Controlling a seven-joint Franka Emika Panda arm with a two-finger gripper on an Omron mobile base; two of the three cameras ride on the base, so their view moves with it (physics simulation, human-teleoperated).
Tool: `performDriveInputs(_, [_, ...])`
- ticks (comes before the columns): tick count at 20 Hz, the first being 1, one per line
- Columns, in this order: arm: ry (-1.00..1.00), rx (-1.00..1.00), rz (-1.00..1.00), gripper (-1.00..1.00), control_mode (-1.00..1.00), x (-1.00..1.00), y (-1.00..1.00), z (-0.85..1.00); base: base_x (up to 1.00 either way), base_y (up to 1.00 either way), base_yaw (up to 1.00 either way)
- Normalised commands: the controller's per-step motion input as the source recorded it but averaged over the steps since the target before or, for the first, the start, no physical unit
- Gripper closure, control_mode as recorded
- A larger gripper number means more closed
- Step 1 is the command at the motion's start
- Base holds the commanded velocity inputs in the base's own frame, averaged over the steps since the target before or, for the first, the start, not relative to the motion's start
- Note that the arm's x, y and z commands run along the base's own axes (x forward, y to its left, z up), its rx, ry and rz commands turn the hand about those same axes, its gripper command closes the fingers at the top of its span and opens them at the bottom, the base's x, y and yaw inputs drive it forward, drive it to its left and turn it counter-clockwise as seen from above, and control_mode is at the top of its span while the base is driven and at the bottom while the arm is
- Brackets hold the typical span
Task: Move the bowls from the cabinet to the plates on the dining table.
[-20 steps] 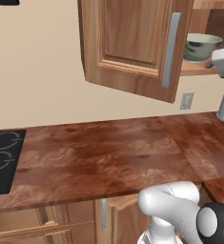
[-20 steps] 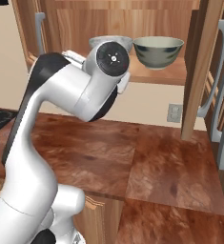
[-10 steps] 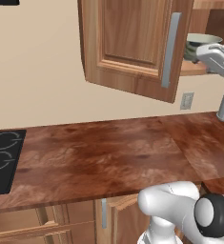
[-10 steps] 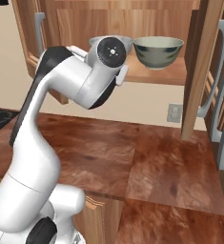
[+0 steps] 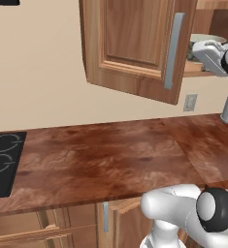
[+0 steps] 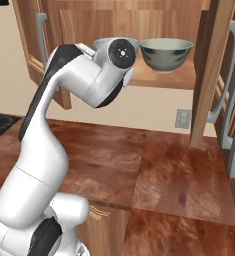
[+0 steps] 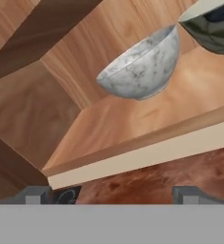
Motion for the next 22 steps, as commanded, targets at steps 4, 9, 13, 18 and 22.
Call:
performDriveInputs(4, [0.01, 0.13, 0.02, -1.00, -1.00, 0.27, 0.17, 0.00, 0.00, 0.00, 0.00])
performDriveInputs(9, [0.00, 0.08, 0.02, -1.00, -1.00, 0.25, 0.19, 0.00, 0.00, 0.00, 0.00])
performDriveInputs(13, [0.00, 0.03, 0.02, -1.00, -1.00, 0.16, 0.27, 0.00, 0.00, 0.00, 0.00])
performDriveInputs(18, [0.00, 0.02, 0.05, -1.00, -1.00, 0.02, 0.29, 0.00, 0.00, 0.00, 0.00])
performDriveInputs(22, [0.00, 0.03, 0.09, -1.00, -1.00, -0.03, 0.33, 0.00, 0.00, 0.00, 0.00])
